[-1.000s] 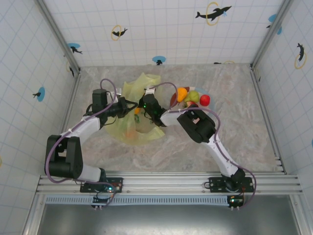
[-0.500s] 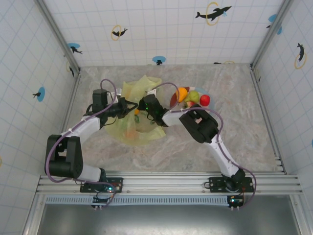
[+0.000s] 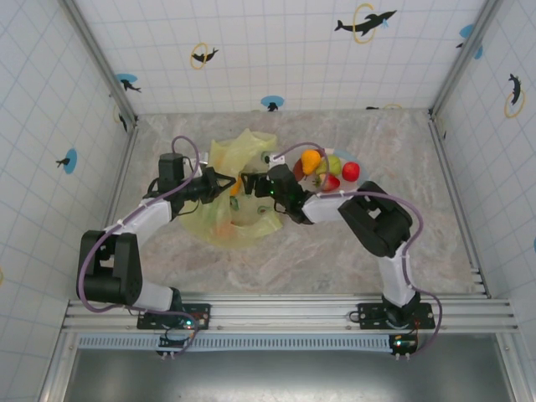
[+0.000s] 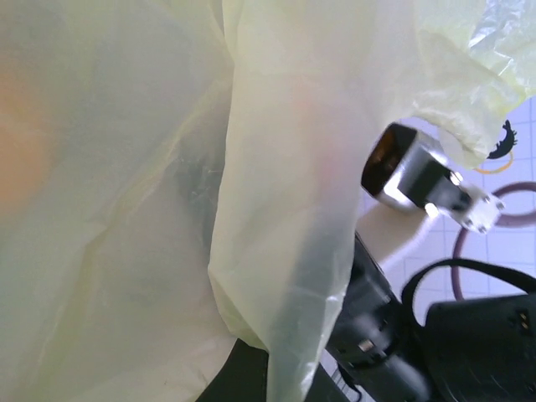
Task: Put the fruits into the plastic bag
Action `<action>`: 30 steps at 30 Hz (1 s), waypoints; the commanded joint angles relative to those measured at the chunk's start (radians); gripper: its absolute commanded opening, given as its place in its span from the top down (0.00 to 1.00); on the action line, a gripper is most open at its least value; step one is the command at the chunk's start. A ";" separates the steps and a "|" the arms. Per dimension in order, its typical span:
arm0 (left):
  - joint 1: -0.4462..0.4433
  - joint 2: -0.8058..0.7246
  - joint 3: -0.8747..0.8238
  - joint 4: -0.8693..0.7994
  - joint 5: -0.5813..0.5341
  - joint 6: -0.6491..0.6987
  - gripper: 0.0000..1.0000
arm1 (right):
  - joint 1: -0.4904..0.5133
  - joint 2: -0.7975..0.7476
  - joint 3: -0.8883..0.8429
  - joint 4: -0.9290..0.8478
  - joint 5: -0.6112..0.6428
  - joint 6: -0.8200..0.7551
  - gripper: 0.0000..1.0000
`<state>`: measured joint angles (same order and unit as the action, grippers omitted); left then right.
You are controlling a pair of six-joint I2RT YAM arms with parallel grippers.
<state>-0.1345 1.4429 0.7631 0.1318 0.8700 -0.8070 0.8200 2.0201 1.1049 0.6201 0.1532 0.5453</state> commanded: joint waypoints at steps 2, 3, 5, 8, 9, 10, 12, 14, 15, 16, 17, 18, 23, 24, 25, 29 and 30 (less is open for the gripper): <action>0.010 0.008 0.018 -0.025 -0.015 0.034 1.00 | 0.000 -0.130 -0.096 -0.069 -0.044 -0.111 0.04; 0.011 0.010 0.017 -0.028 -0.018 0.032 1.00 | 0.000 -0.160 -0.124 -0.090 -0.045 -0.131 0.05; 0.011 0.014 0.020 -0.029 -0.021 0.029 1.00 | 0.001 -0.223 -0.185 -0.123 -0.036 -0.167 0.06; 0.011 0.017 0.022 -0.029 -0.025 0.024 1.00 | -0.002 -0.338 -0.283 -0.166 0.009 -0.216 0.07; 0.011 0.016 0.017 -0.026 -0.025 0.024 1.00 | -0.004 -0.380 -0.311 -0.185 0.029 -0.228 0.07; 0.010 0.015 0.018 -0.027 -0.024 0.024 1.00 | -0.007 -0.416 -0.337 -0.199 0.042 -0.241 0.07; 0.010 0.012 0.018 -0.027 -0.028 0.026 1.00 | -0.020 -0.497 -0.382 -0.238 0.080 -0.283 0.07; 0.011 0.010 0.017 -0.027 -0.027 0.026 1.00 | -0.041 -0.557 -0.403 -0.295 0.127 -0.343 0.06; 0.010 0.011 0.016 -0.028 -0.026 0.025 1.00 | -0.058 -0.581 -0.403 -0.336 0.162 -0.377 0.06; 0.011 0.013 0.017 -0.028 -0.026 0.025 1.00 | -0.081 -0.595 -0.399 -0.374 0.196 -0.408 0.06; 0.009 0.014 0.017 -0.028 -0.024 0.023 1.00 | -0.100 -0.604 -0.391 -0.409 0.218 -0.429 0.05; 0.010 0.015 0.017 -0.029 -0.023 0.023 1.00 | -0.132 -0.603 -0.374 -0.452 0.235 -0.446 0.05; 0.011 0.021 0.017 -0.034 -0.022 0.022 1.00 | -0.224 -0.521 -0.254 -0.637 0.266 -0.485 0.03; 0.011 0.022 0.018 -0.034 -0.022 0.023 1.00 | -0.230 -0.494 -0.226 -0.662 0.279 -0.496 0.02; 0.010 0.024 0.016 -0.034 -0.022 0.023 1.00 | -0.230 -0.466 -0.196 -0.690 0.299 -0.499 0.02; 0.011 0.027 0.017 -0.035 -0.019 0.023 1.00 | -0.229 -0.360 -0.091 -0.760 0.331 -0.520 0.02; 0.010 0.029 0.017 -0.035 -0.020 0.023 1.00 | -0.229 -0.327 -0.060 -0.783 0.333 -0.521 0.02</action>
<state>-0.1299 1.4609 0.7631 0.1116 0.8482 -0.8074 0.5880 1.6356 0.9657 -0.0570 0.4408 0.0586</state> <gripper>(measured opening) 0.042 0.978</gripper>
